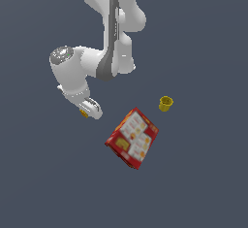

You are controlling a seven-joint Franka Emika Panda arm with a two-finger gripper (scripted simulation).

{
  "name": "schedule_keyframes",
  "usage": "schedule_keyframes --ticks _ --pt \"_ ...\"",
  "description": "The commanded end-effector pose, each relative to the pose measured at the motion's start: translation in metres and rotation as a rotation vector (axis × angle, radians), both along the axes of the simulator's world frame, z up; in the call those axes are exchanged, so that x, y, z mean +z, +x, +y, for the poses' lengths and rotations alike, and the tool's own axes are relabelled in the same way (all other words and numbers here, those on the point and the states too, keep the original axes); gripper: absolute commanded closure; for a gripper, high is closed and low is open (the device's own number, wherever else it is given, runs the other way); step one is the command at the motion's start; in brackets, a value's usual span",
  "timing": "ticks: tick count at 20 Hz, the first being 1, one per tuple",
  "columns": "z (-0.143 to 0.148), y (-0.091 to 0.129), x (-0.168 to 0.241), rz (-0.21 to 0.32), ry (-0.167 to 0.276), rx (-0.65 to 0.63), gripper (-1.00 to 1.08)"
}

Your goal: Pick up a designated object from a clutter of objects.

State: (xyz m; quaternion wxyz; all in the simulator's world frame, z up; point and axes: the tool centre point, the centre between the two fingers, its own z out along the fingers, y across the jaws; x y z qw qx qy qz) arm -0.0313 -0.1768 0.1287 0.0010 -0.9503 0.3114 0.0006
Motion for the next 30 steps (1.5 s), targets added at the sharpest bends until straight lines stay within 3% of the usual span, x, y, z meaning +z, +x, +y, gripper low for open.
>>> schedule_keyframes --ticks 1,18,30 --pt "0.000 -0.006 0.024 -0.001 0.000 0.000 1.08" --pt "-0.001 -0.041 0.196 0.000 -0.003 -0.002 1.08" --pt "-0.001 -0.051 0.257 0.000 -0.003 0.000 1.08"
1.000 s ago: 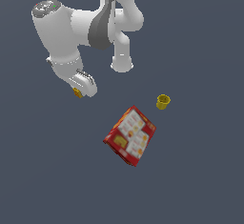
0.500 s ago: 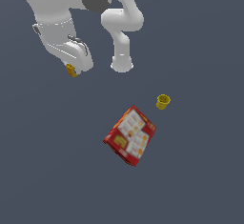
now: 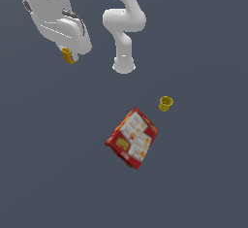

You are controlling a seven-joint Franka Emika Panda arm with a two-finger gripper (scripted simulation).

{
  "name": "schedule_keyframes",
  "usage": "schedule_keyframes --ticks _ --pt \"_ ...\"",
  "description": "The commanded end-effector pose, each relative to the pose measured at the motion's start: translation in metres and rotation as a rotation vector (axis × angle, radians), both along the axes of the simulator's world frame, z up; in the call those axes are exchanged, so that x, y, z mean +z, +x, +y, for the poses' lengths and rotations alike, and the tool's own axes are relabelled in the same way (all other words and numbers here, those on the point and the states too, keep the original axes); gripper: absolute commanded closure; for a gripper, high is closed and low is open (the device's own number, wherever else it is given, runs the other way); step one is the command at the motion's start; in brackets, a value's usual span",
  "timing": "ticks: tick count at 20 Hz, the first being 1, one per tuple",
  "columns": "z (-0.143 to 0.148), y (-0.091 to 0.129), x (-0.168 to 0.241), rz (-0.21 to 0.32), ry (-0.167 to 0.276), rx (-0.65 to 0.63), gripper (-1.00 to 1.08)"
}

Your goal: Pick up a designated object from a clutter of objects.

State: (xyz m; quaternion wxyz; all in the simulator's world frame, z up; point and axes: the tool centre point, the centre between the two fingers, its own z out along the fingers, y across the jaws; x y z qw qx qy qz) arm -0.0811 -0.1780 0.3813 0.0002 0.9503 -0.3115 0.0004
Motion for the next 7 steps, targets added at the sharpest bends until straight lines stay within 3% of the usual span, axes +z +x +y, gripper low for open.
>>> schedule_keyframes --ticks 1,7 --pt "0.0000 -0.0009 0.0064 0.001 0.000 0.000 1.08" --pt "-0.0002 0.0001 0.0077 0.001 0.001 0.001 1.08"
